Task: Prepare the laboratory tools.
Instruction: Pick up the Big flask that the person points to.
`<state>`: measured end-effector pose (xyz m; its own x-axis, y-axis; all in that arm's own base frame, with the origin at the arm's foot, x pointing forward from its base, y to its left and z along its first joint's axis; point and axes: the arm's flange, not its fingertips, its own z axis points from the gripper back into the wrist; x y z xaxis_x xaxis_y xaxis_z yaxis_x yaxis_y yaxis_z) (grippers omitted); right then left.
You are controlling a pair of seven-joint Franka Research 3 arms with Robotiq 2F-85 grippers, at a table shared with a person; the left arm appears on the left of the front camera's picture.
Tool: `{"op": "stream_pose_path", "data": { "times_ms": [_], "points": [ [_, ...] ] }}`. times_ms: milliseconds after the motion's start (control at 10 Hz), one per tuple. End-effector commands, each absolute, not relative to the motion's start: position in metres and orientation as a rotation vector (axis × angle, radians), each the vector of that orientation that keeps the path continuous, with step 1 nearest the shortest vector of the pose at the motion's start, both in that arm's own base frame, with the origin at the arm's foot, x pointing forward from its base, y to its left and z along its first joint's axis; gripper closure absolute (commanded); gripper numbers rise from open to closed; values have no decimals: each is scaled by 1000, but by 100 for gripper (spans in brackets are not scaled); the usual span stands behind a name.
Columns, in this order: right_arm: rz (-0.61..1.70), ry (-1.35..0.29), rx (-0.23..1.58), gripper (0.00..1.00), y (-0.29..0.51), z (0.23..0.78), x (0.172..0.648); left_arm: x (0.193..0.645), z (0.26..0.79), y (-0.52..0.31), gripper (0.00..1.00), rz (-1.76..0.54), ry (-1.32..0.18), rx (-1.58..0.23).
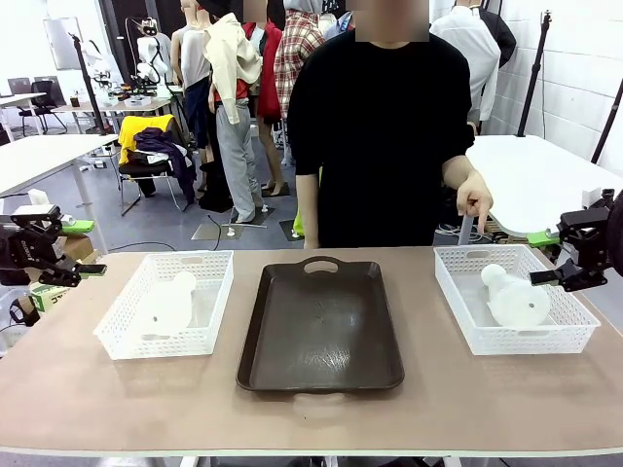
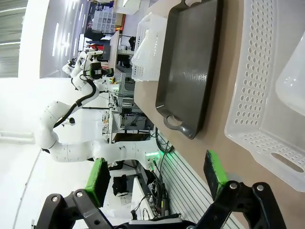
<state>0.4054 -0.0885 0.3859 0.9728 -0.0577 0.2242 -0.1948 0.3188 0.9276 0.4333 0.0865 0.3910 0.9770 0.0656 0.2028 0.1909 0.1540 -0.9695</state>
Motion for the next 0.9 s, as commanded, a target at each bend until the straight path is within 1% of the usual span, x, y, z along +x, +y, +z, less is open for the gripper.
{"op": "stream_pose_path", "data": {
  "times_ms": [0, 800],
  "points": [
    [102, -222, 1247, 0, -89, 387, 405, 433, 392, 88, 0, -77, -212, -1420],
    [90, -233, 1246, 0, -89, 386, 405, 433, 392, 88, 0, -77, -212, -1420]
  ]
}}
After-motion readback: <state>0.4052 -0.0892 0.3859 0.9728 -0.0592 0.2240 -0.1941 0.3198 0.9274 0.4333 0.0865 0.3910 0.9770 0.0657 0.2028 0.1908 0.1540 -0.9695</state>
